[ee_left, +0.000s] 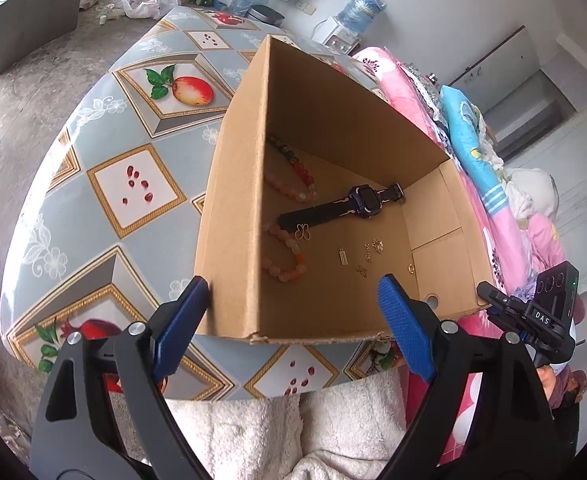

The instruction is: Organize jewelry

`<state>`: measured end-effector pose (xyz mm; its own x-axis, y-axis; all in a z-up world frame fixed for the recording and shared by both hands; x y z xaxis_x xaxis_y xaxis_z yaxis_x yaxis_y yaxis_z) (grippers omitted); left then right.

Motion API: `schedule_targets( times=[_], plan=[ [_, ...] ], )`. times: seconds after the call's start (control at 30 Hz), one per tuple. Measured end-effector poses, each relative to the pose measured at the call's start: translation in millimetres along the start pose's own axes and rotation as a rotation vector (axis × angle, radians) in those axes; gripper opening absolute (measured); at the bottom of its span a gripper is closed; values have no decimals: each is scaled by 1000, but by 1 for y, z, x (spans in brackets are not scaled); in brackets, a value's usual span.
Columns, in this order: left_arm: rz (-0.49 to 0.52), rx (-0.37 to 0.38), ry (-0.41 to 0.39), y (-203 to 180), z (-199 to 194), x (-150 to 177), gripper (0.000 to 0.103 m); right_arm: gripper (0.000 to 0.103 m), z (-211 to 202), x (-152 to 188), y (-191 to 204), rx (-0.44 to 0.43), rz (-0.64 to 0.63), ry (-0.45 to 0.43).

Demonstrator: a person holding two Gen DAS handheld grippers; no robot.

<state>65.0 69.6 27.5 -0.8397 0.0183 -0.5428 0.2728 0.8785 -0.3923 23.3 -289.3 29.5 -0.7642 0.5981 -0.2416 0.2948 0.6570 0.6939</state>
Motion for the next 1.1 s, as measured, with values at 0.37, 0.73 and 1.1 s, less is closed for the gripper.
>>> schedule_targets(
  times=[0.37, 0.73, 1.1],
  plan=[
    [8, 9, -152, 0, -35, 21, 82, 34, -19, 12, -10, -69, 5, -50],
    [228, -232, -348, -51, -86, 63, 93, 76, -45, 87, 25, 98, -335, -205],
    [284, -404, -304, -90, -64, 72, 94, 88, -7, 118, 53, 215, -442, -204]
  ],
)
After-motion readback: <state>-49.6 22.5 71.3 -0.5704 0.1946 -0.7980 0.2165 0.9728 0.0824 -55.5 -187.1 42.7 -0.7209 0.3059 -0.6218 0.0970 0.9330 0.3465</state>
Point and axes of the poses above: each gripper's, at about its wrist camera, not at the fingertips, and z roughly the way its jaws point, y to its left, x to its underside, the point moved 2 cm from there along z, roughly the way its jaws point, and after that the axes turned 14 degrees about z, right-handed, at the moved point
